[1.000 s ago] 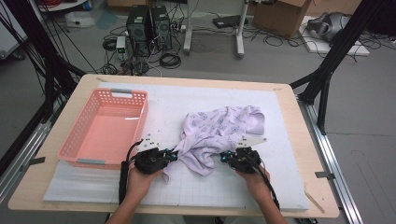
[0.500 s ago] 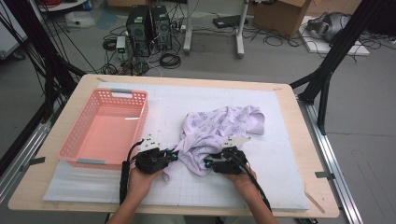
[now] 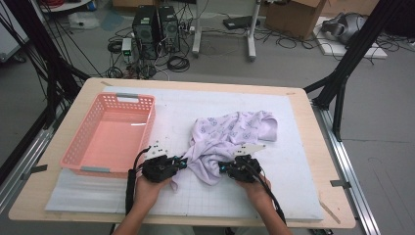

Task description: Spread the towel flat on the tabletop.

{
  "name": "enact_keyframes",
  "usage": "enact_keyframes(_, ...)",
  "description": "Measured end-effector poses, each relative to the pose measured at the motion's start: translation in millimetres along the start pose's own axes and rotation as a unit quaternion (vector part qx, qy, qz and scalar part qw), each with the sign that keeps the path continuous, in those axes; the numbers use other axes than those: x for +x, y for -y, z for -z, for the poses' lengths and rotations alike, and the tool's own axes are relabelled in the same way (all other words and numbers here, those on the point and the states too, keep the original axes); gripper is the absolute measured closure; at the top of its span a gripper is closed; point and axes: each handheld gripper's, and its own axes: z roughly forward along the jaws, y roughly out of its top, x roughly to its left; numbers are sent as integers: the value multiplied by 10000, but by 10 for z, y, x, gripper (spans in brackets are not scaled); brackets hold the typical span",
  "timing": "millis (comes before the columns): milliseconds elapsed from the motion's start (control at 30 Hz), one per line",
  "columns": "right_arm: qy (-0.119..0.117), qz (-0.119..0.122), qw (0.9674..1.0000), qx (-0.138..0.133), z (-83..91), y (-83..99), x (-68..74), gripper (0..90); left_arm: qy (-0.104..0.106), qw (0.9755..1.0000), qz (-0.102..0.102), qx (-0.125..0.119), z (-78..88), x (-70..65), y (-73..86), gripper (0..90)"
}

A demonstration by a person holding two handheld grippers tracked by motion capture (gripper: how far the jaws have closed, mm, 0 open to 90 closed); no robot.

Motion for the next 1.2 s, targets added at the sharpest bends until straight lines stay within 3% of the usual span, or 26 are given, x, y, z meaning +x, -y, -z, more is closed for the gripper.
enact_keyframes(67,-73,-202,9998,-11,-84,-25,4,717,2,10000,-11,-3,1,0,0,824)
enact_keyframes(100,-23,-184,9998,59,-131,-50,23,617,2,10000,-6,1,-2,3,0,824)
enact_keyframes(167,131,-126,9998,120,-199,-104,86,582,-7,10000,-6,19,-15,5,4,824)
enact_keyframes(200,246,3,9996,139,-234,-126,109,599,-5,10000,-1,20,-20,3,6,824)
enact_keyframes(267,632,306,9973,203,-261,-141,177,747,-2,10000,-11,24,-19,-1,6,824)
enact_keyframes(300,611,336,9974,187,-264,-144,172,880,-18,10000,-24,28,-14,0,5,824)
enact_keyframes(433,300,221,9991,193,-198,-112,126,892,4,10000,14,-39,23,11,1,824)
enact_keyframes(567,269,241,9993,112,112,39,37,893,53,9999,83,-76,40,21,3,824)
enact_keyframes(800,650,-98,9978,32,804,328,-254,893,307,9994,82,-138,20,-54,-17,823)
enact_keyframes(1000,1121,-488,9922,-243,1400,607,-419,893,536,9985,-24,-48,-53,-167,-19,823)
enact_keyframes(1133,1486,-468,9878,-78,1685,732,-418,893,858,9963,2,71,-96,-258,-17,819)
enact_keyframes(1200,1612,-432,9860,-10,1761,785,-409,893,835,9963,-70,172,-126,-315,-7,809)
